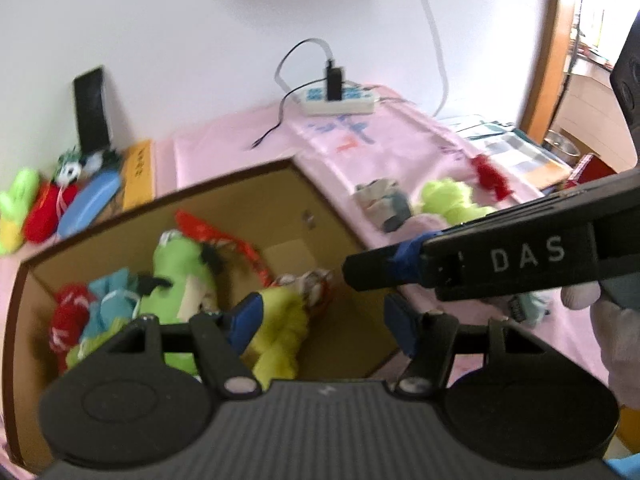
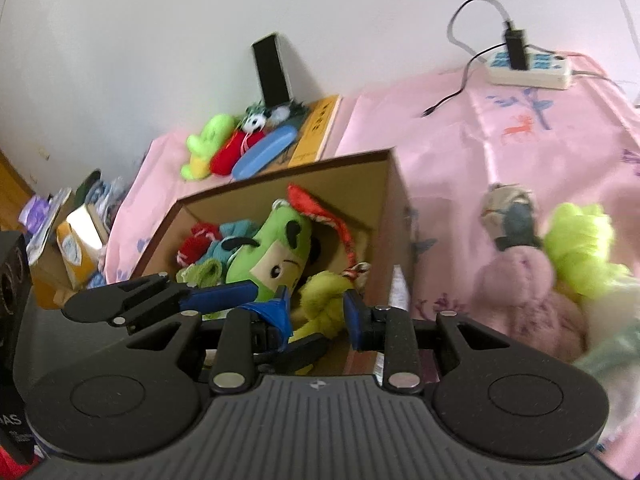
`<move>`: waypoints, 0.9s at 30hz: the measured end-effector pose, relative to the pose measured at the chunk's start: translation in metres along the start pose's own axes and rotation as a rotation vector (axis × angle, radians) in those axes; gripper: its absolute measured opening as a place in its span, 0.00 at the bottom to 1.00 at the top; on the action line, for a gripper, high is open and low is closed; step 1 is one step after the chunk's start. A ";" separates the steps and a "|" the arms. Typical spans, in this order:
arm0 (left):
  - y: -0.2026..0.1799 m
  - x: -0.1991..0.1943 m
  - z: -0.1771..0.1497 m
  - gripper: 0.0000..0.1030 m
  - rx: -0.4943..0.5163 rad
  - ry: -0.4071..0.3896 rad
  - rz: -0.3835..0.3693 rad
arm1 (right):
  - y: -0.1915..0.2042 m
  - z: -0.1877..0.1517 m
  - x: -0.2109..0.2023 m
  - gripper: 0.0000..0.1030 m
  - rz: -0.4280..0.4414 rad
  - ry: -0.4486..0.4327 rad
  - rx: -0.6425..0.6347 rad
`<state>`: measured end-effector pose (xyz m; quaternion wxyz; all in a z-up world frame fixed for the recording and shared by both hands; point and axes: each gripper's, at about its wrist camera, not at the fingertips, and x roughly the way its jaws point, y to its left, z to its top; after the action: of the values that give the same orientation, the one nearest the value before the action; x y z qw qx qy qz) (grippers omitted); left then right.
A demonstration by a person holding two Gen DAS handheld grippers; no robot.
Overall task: Organize soft objects
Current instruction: 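Return the right gripper to the pile and grasp the light blue cloth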
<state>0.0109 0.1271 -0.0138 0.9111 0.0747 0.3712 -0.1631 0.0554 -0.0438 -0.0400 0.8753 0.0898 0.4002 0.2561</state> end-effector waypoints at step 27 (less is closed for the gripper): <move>-0.138 0.053 0.009 0.71 0.200 0.082 -0.246 | -0.120 -0.052 -0.076 0.12 -0.232 0.009 0.216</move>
<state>0.0036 -0.0173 -0.0466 0.8562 0.1257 0.3965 -0.3063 0.0198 -0.1878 -0.0685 0.8825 0.1354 0.4370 0.1093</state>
